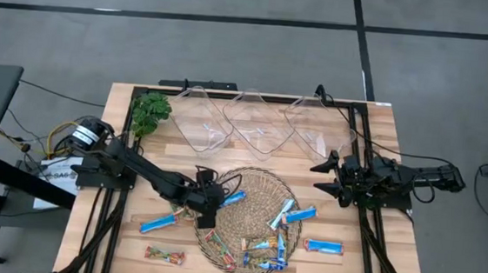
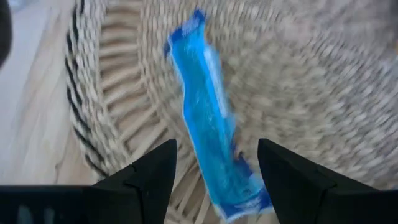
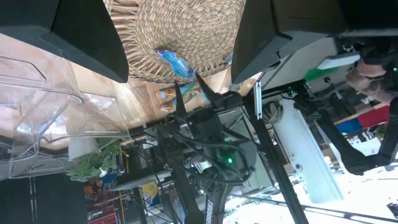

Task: Pick and place Granola Bars by type
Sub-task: Put the blue granola bar into the left transparent bin

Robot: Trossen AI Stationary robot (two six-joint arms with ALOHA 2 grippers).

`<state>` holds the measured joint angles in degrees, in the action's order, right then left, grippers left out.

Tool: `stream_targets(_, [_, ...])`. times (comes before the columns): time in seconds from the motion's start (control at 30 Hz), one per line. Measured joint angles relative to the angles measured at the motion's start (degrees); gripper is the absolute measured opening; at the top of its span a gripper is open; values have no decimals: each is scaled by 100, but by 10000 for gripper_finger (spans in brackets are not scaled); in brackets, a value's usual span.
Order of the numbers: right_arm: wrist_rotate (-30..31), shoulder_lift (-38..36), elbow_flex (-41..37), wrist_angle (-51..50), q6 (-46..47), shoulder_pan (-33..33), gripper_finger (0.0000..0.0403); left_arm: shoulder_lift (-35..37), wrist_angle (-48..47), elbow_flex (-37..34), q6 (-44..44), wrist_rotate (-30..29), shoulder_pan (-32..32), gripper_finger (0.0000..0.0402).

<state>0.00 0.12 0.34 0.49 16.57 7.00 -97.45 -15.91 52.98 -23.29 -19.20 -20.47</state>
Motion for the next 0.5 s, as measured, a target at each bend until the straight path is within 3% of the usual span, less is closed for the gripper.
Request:
stream_targets(0.2, [1, 57, 0, 2, -2, -2, 280, -310, 335, 0, 158, 183, 91, 220])
stream_targets(0.33, [-2, 105, 0, -3, -1, -1, 280, -314, 364, 0, 242, -61, 120, 216])
stream_targets(0.5, [1, 99, 0, 0, -2, -2, 280, -314, 331, 0, 264, -162, 133, 181])
